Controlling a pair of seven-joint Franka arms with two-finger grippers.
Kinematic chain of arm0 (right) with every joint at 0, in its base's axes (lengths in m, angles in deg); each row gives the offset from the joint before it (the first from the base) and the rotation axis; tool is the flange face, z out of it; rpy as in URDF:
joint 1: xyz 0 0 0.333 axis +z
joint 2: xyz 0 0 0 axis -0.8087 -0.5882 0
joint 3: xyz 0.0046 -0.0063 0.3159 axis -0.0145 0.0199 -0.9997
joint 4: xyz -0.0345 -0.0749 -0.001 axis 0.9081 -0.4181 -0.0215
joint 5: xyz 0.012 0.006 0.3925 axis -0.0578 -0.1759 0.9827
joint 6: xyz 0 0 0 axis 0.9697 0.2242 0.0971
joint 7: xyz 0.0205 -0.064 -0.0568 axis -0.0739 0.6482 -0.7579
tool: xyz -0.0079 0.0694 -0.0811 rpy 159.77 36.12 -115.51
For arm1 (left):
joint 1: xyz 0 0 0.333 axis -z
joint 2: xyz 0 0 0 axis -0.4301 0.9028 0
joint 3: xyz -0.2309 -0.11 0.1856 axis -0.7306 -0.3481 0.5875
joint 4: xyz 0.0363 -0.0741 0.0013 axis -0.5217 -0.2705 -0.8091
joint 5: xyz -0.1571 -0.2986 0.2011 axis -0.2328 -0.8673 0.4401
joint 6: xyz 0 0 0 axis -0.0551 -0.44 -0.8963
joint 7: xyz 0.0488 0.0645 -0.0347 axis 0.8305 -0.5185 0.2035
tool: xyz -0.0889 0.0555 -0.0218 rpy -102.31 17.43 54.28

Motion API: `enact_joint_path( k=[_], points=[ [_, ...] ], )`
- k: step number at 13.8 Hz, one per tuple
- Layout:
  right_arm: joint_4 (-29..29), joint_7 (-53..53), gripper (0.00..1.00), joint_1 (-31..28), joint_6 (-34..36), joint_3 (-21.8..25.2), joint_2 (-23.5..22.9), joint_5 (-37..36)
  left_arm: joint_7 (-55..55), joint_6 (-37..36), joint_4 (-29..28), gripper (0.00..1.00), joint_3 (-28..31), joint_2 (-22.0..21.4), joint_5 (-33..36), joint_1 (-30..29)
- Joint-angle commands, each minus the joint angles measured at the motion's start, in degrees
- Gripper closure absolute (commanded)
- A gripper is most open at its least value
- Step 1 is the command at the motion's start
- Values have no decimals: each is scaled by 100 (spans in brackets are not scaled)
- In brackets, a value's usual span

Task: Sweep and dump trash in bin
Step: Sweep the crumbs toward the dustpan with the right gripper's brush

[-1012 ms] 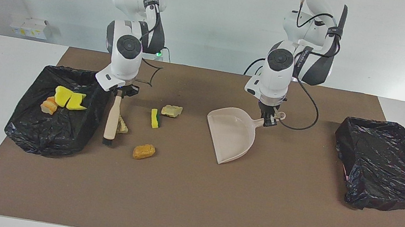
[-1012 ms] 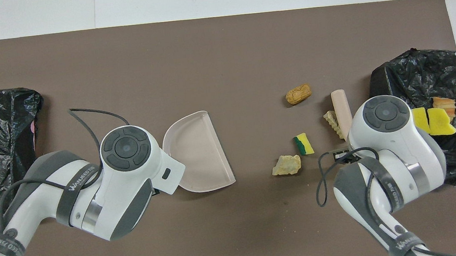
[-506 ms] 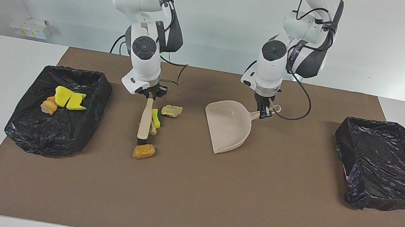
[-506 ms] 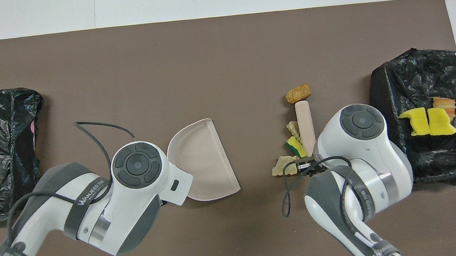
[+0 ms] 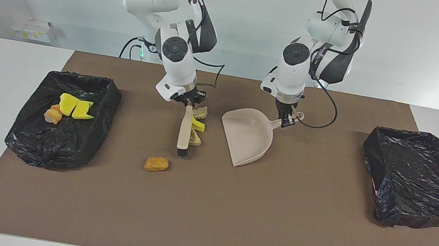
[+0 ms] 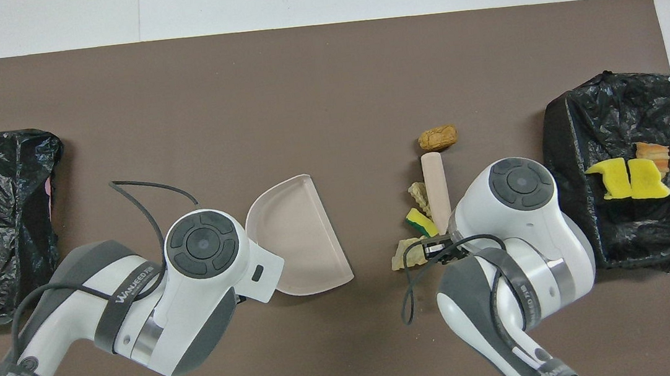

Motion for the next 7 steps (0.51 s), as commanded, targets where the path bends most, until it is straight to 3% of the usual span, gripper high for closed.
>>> enact_joint_path(
  k=[1, 4, 7],
  points=[
    [-532, 1, 100, -208, 744, 88, -102, 42, 149, 23, -235, 100, 64, -217, 113, 141],
    [-340, 87, 100, -569, 1132, 62, 152, -318, 149, 14, -261, 100, 64, -234, 113, 141],
    [528, 219, 100, -535, 940, 44, 679, -309, 149, 23, -262, 100, 64, -243, 113, 141]
  ],
)
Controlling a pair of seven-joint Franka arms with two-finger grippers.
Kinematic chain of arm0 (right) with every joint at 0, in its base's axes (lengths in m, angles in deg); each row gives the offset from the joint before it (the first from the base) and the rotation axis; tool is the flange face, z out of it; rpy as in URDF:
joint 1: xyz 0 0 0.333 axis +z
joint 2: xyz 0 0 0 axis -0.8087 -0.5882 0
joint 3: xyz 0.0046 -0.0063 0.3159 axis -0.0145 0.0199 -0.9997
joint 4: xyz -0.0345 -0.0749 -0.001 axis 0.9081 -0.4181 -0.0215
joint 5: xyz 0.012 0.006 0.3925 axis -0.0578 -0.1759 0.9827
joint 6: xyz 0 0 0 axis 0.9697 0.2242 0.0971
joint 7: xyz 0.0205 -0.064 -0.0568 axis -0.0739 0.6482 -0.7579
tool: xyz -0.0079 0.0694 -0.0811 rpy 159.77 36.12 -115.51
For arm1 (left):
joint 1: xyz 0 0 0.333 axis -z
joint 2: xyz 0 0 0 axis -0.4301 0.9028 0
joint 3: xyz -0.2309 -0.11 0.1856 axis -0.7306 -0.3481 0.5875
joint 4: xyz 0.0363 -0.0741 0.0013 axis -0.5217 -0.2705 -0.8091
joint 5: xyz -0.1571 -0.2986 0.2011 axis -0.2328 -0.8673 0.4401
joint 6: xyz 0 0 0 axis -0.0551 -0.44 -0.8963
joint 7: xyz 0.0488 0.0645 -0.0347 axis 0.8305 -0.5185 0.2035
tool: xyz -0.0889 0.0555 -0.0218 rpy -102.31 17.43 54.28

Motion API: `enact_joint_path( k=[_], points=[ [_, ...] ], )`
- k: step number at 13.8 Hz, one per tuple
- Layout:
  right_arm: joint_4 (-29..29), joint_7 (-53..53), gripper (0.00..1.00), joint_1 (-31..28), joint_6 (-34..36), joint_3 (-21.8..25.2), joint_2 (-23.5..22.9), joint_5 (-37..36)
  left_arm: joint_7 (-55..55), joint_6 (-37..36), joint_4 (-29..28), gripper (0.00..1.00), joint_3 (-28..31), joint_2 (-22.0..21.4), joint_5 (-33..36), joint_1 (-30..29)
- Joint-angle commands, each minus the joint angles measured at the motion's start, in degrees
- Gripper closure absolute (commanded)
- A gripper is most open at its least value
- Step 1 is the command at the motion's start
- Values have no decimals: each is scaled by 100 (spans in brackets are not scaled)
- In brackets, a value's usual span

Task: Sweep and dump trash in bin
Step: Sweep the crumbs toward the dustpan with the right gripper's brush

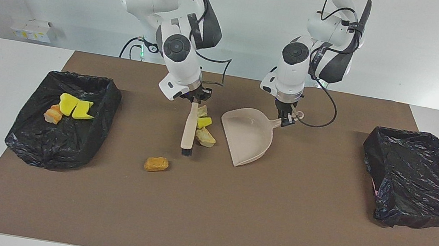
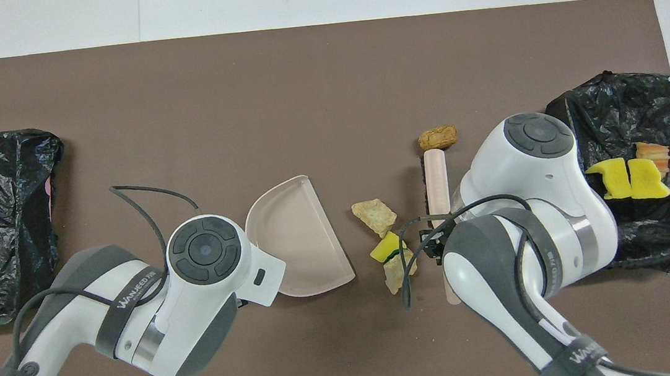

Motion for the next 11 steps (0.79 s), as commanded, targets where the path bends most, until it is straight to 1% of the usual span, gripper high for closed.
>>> enact_joint_path(
  k=[1, 2, 4, 5, 7, 8, 10, 11],
  points=[
    [980, 158, 100, 26, -222, -81, 702, -104, 77, 34, -234, 100, 61, -206, 113, 102],
    [1235, 201, 100, 70, -274, -81, 878, -60, 77, 43, -234, 100, 61, -206, 113, 102],
    [1640, 507, 100, 236, -590, -99, 1142, 63, 77, 61, -234, 100, 61, -206, 113, 102],
    [1668, 692, 100, 507, -765, -99, 1091, 150, 77, 52, -234, 100, 61, -206, 113, 102],
    [1590, 747, 100, 720, -1257, -99, 793, 335, 69, 52, -234, 100, 61, -206, 113, 102],
    [1511, 738, 100, 834, -1364, -99, 609, 362, 69, 52, -234, 100, 61, -206, 113, 102],
    [1047, 808, 100, 905, -1374, -125, 196, 432, 69, 69, -234, 100, 61, -206, 113, 102],
    [810, 834, 100, 1036, -1382, -125, 38, 676, 69, 61, -234, 100, 61, -206, 113, 102]
  ],
)
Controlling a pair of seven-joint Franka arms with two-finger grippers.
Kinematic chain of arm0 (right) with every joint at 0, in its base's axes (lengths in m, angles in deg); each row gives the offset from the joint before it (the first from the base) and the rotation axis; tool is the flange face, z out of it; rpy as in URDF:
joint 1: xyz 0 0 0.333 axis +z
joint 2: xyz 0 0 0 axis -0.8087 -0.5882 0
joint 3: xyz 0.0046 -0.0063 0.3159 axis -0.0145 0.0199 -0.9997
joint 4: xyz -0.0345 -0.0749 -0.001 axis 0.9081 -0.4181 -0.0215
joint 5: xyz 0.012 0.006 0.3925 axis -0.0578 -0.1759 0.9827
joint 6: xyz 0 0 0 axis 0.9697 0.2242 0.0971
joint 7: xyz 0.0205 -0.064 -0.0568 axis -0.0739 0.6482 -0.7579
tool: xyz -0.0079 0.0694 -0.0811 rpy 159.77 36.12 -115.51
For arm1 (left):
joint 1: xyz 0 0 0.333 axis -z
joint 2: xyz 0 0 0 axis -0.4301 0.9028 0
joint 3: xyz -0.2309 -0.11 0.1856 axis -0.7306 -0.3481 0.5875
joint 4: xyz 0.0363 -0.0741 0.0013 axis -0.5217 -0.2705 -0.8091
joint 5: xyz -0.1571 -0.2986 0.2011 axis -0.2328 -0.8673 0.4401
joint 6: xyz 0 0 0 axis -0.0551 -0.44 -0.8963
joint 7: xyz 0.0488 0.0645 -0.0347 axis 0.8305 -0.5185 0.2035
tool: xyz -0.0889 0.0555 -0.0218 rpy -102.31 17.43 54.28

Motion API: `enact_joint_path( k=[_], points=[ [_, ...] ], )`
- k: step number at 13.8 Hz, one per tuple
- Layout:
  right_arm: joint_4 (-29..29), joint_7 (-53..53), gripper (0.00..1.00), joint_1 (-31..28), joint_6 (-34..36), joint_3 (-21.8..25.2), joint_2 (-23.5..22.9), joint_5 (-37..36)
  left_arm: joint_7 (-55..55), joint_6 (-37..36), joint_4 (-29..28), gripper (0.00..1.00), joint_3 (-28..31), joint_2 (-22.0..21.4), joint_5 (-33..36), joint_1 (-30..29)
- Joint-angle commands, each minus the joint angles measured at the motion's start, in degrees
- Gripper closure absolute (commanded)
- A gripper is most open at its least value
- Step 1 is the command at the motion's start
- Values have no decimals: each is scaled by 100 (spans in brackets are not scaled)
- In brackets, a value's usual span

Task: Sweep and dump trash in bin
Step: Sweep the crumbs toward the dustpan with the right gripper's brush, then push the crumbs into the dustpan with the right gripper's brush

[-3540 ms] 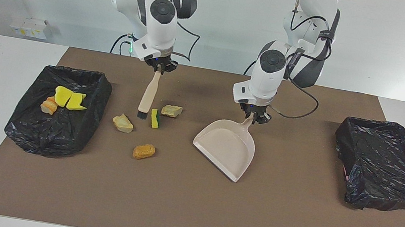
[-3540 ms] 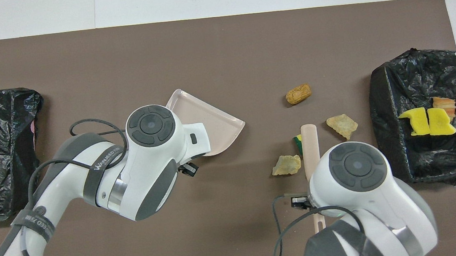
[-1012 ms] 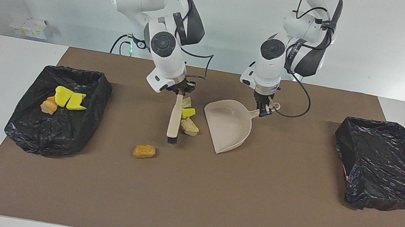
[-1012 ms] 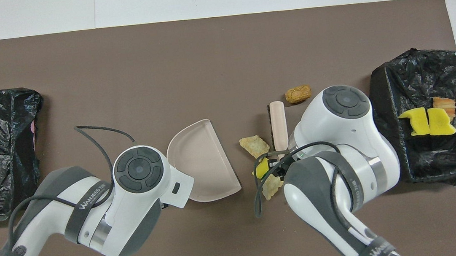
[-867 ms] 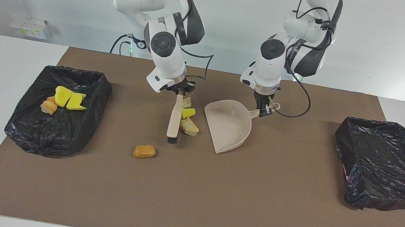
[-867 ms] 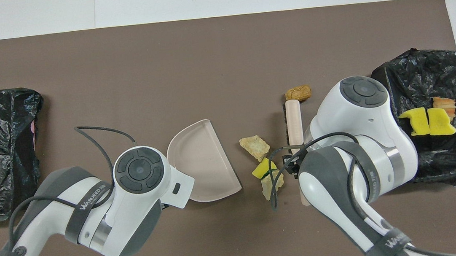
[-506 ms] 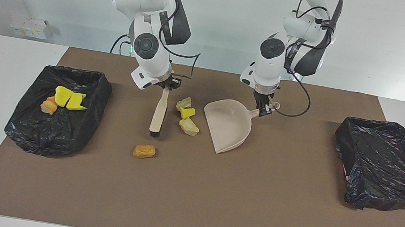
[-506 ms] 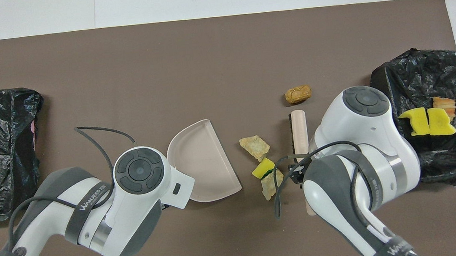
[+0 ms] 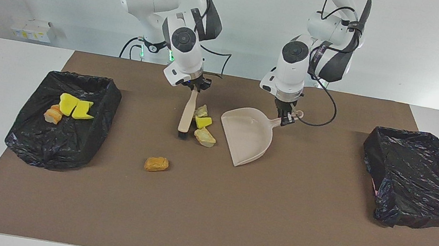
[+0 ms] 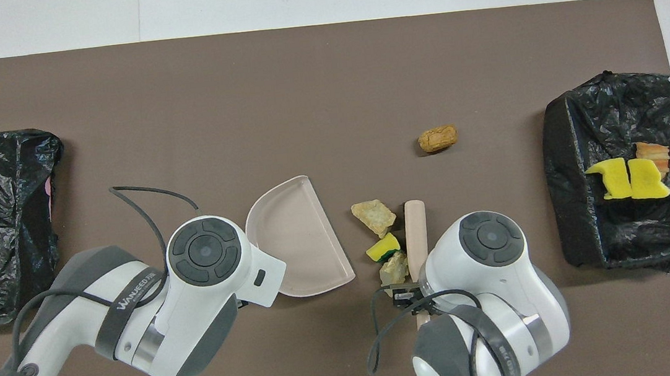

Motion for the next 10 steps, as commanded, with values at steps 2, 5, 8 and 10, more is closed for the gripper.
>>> enact_joint_path(
  k=[2, 5, 8, 10],
  points=[
    [-1070, 357, 100, 377, -4, -24, -816, 711, 63, 52, -235, 100, 61, -190, 113, 87],
    [-1459, 605, 100, 773, -222, -24, -1055, 975, 63, 52, -235, 100, 61, -190, 113, 87],
    [-1634, 518, 100, 950, -374, -15, -1055, 1179, 72, 87, -235, 100, 61, -190, 113, 69],
    [-1644, 404, 100, 880, -24, 46, -837, 1117, 20, 104, -235, 100, 61, -181, 113, 34]
  ],
)
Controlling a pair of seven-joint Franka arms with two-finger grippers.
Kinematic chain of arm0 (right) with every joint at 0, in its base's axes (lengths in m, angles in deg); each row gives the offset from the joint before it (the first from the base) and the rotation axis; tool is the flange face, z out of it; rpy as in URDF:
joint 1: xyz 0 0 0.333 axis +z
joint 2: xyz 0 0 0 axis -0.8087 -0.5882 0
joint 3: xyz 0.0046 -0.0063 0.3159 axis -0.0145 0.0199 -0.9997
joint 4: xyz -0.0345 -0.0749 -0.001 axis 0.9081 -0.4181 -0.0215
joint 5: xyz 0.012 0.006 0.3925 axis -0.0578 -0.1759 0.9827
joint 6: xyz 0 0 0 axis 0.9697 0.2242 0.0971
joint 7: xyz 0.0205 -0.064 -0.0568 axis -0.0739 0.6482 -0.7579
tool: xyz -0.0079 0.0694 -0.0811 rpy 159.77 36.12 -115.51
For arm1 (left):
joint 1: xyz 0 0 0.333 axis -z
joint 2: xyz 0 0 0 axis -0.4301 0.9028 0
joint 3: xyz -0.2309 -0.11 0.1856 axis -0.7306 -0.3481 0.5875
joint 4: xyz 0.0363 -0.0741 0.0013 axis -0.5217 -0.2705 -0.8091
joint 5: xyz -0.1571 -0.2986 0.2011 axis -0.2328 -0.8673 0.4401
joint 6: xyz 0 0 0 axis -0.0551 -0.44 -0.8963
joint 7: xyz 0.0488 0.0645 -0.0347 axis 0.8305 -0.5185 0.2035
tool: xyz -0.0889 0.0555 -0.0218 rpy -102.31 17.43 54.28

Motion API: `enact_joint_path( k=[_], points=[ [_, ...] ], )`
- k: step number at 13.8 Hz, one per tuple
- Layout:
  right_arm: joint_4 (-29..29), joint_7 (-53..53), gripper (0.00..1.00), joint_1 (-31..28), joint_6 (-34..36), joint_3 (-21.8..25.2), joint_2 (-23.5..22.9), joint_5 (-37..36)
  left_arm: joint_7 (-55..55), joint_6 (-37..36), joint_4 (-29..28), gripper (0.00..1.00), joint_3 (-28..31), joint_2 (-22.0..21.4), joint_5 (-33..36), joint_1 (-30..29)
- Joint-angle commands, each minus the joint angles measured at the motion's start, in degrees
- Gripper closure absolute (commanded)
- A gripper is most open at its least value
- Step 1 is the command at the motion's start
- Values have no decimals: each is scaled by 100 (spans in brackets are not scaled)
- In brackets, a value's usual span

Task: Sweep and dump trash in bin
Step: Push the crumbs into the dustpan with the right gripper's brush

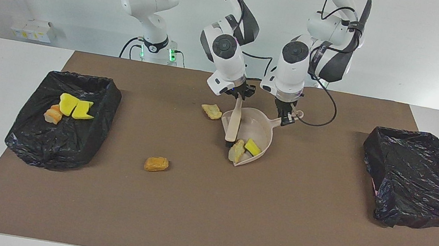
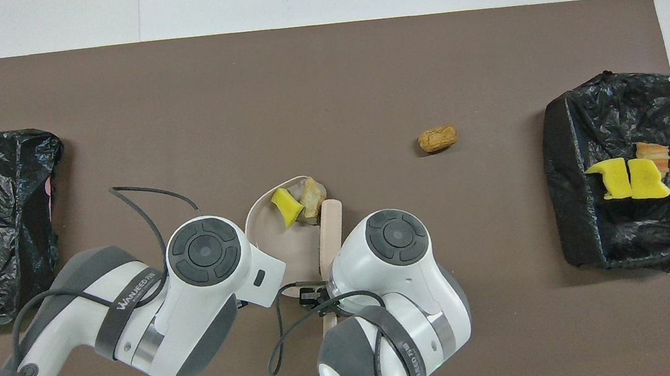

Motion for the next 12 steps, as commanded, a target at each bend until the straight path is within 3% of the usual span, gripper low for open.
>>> enact_joint_path(
  k=[1, 5, 8, 12],
  points=[
    [-100, -131, 100, -230, 555, 89, 275, 29, -42, 111, -224, 100, 52, -167, 112, 15],
    [-100, -149, 100, -854, 1548, 72, 706, -655, -902, 339, -206, 100, 87, -115, 112, -63],
    [39, 148, 100, -1004, 2041, 72, 846, -727, -1150, 269, -215, 100, 87, -132, 252, -117],
    [1302, 1133, 100, -899, 1868, 10, 1697, -701, -1133, 67, -460, 100, 79, -342, 630, 120]
  ],
)
